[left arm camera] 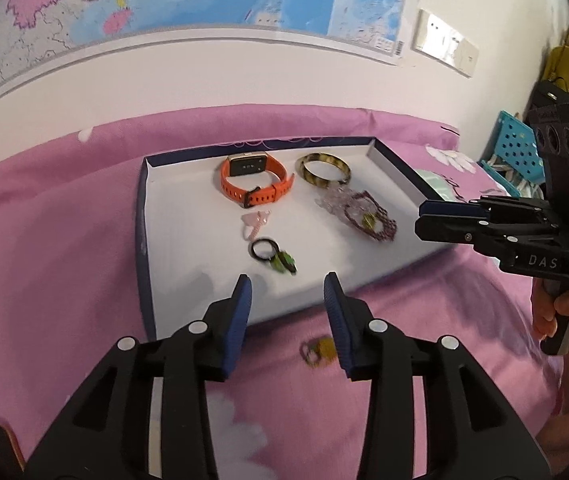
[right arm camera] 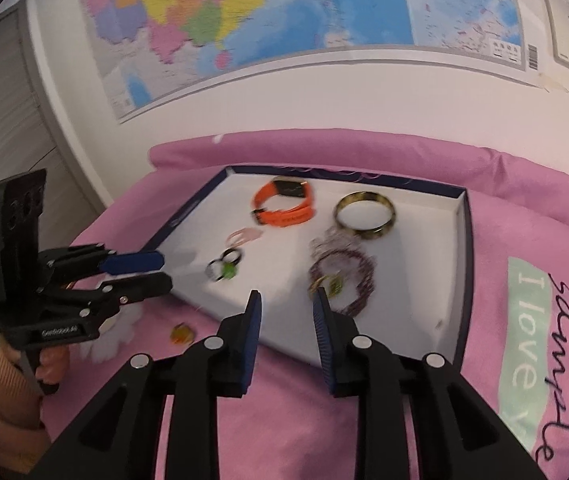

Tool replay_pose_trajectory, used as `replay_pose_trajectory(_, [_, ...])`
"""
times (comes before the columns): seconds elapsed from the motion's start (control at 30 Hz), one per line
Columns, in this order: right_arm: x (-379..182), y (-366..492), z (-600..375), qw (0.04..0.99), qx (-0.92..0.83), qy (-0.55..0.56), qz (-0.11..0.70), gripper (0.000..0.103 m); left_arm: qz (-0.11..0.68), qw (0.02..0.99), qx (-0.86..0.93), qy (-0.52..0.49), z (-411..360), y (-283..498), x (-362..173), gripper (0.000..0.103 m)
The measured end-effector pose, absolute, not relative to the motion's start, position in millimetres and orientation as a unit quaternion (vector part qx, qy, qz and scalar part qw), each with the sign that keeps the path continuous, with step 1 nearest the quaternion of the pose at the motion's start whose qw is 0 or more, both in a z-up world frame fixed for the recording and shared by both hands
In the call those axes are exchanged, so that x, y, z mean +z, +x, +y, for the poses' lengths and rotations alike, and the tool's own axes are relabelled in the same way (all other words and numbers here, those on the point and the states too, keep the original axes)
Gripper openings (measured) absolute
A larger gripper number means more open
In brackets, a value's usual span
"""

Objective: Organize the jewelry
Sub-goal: 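Carry the green pendant and gold ring into the box and open both tools, then grasp the amber heart pendant with the left tool while the right tool grasps the silver ring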

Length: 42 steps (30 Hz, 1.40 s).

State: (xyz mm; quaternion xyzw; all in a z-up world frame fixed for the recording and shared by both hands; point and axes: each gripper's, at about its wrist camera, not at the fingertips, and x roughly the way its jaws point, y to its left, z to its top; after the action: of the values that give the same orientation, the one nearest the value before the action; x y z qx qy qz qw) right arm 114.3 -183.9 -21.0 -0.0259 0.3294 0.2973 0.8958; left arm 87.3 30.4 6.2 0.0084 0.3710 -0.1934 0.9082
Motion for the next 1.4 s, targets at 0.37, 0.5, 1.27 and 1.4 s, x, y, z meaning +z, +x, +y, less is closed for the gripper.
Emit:
replay_pose_trajectory(0.37, [-59, 76, -152, 0.868, 0.329, -0.080, 0.364, 0.033, 0.386, 0.895, -0.219, 0.050, 20, 56, -13, 0.042])
replay_pose_trajectory(0.5, [-69, 70, -139, 0.862, 0.332, -0.096, 0.370, 0.037, 0.390, 0.893, -0.217, 0.052, 19, 55, -16, 0.044])
replay_pose_trajectory(1.27, [-73, 66, -141, 0.873, 0.301, -0.122, 0.364, 0.016, 0.416, 0.882, -0.215, 0.051, 15, 67, -26, 0.044])
replay_pose_trajectory(1.4, [-71, 67, -149, 0.875, 0.299, -0.107, 0.366, 0.016, 0.421, 0.880, -0.215, 0.051, 9, 74, -28, 0.042])
